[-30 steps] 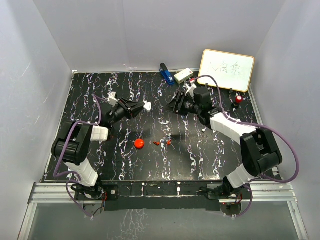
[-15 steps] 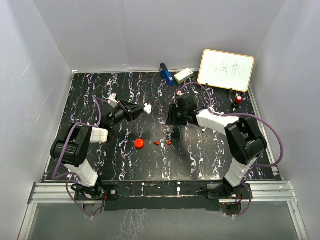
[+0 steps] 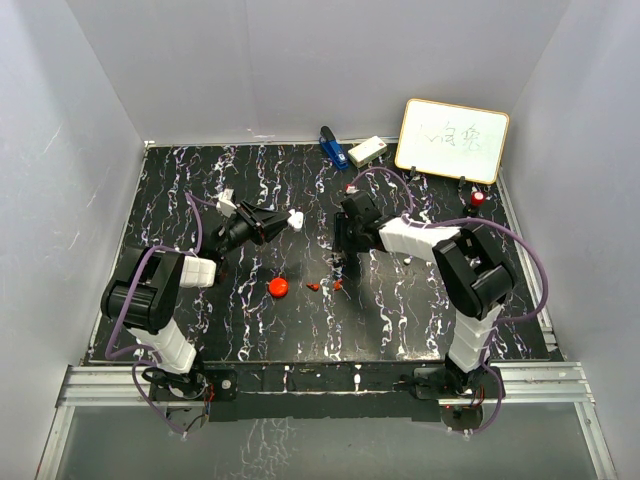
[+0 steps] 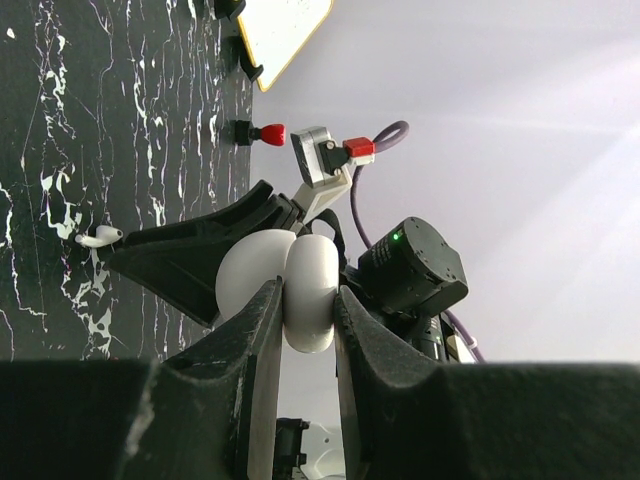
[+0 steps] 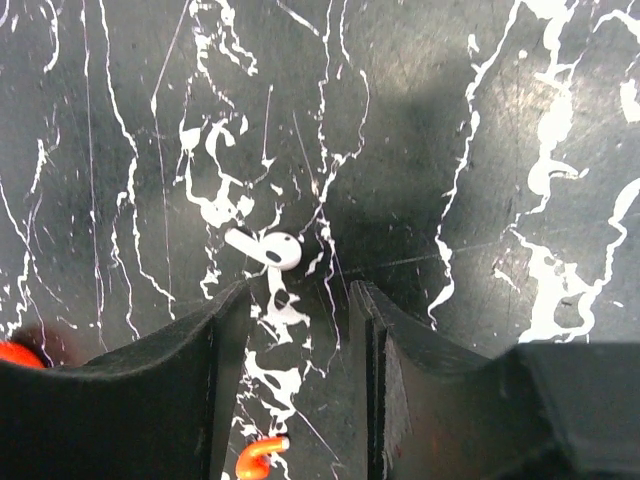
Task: Insert the wireless bluetooth earbuds into the charging case
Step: Pick up the earbud from the center of the board.
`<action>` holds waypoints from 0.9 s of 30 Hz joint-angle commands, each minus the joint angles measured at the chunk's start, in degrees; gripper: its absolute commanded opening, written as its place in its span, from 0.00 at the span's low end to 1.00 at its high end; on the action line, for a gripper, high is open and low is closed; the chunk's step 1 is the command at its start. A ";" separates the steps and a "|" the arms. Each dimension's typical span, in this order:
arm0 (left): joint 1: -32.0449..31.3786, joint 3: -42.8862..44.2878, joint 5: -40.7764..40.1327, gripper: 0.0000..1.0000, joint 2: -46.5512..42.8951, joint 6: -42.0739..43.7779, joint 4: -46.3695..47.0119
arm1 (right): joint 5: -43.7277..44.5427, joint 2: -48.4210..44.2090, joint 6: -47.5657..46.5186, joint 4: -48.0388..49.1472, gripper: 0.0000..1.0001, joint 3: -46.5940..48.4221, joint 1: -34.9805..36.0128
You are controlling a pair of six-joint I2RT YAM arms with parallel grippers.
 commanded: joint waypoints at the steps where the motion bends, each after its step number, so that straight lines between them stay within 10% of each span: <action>1: 0.42 -0.27 1.07 0.00 -2.03 0.47 2.96 | 3.22 1.01 1.83 1.51 0.41 3.73 0.12; 27: 1.58 -2.09 1.86 0.00 -2.25 -1.01 5.89 | 9.03 7.15 7.44 -6.24 0.29 10.48 3.15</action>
